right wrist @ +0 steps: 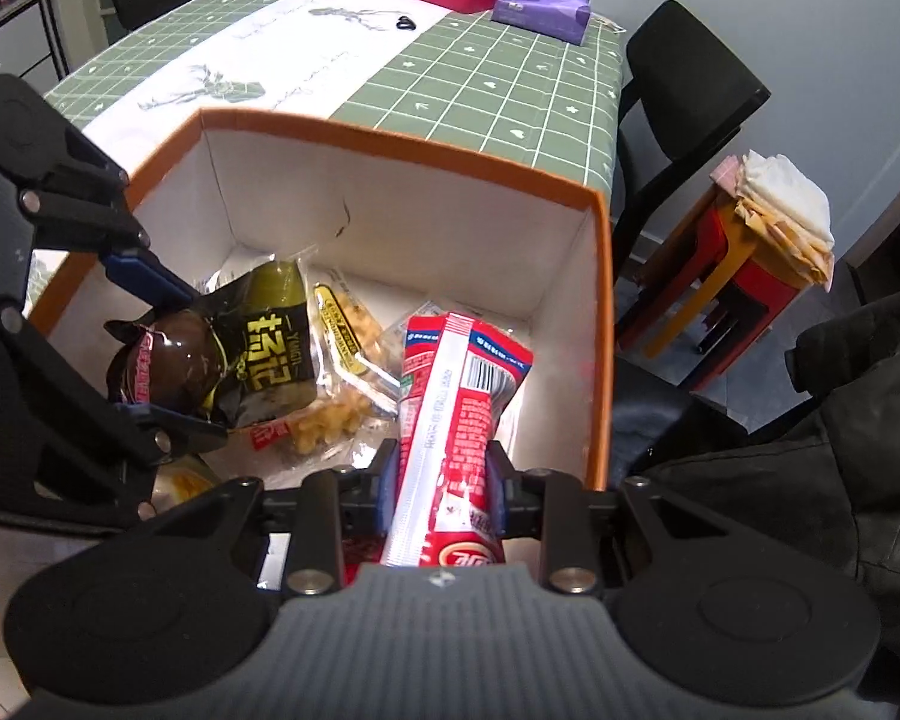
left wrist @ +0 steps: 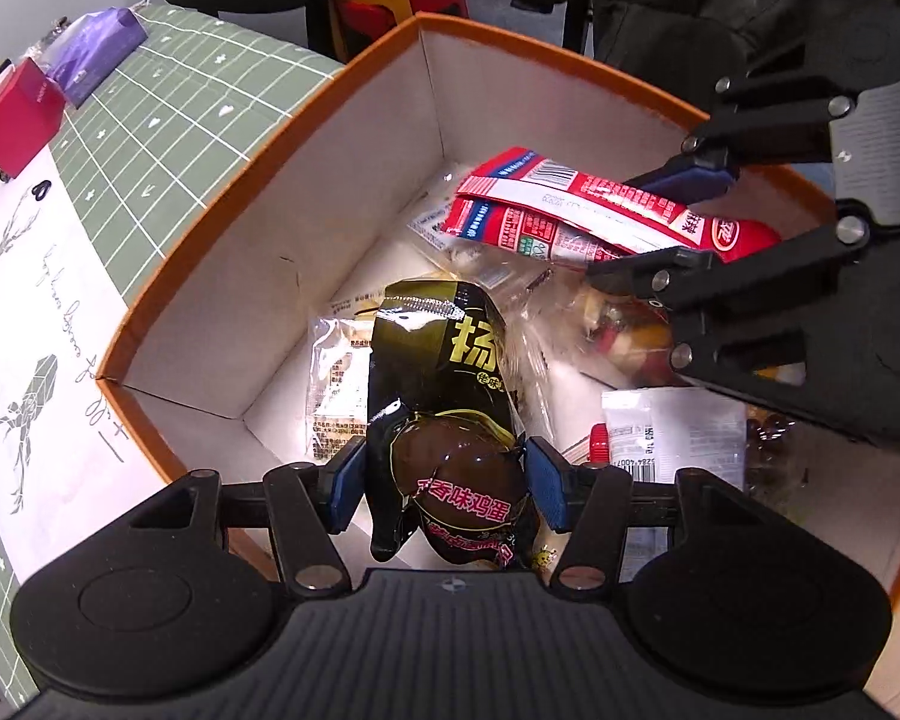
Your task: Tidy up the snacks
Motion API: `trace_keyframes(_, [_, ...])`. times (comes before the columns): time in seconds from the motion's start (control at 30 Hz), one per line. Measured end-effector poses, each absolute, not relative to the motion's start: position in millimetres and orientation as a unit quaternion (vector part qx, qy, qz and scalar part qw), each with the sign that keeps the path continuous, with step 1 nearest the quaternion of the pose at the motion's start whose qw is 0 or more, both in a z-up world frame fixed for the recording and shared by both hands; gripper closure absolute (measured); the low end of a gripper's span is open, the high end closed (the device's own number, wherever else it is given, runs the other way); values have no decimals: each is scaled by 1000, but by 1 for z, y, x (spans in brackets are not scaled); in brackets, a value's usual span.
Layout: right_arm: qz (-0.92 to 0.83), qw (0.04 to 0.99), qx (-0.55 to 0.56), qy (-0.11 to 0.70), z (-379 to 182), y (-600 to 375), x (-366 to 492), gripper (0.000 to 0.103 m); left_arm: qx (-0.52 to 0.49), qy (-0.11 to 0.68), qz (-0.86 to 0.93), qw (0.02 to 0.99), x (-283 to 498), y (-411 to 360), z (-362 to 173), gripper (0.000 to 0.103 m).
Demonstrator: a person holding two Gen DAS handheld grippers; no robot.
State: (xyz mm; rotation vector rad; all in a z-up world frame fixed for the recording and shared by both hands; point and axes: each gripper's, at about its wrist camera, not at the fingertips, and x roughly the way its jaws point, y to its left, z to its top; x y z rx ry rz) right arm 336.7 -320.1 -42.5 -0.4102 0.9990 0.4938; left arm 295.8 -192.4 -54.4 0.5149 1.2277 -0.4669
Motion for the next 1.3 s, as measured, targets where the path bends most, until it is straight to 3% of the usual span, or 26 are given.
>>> trace_keyframes(0.23, [231,825,-209,472,-43,-316,335,68,257,556,-208,763,291,-193,-56,29])
trace_keyframes(0.4, [236,817,-207,483,-38,-314,331,48,261,557,-209,760,287,-190,-52,25])
trace_keyframes(0.73, [211,839,-212,455,0,-311,306,24,246,536,-219,777,256,-179,-13,21])
trace_keyframes(0.9, [191,864,-196,423,25,-312,278,17,225,499,-215,809,227,-166,22,21])
trace_keyframes(1.3, [216,907,-143,333,54,-304,165,14,133,327,-152,923,118,-102,89,18])
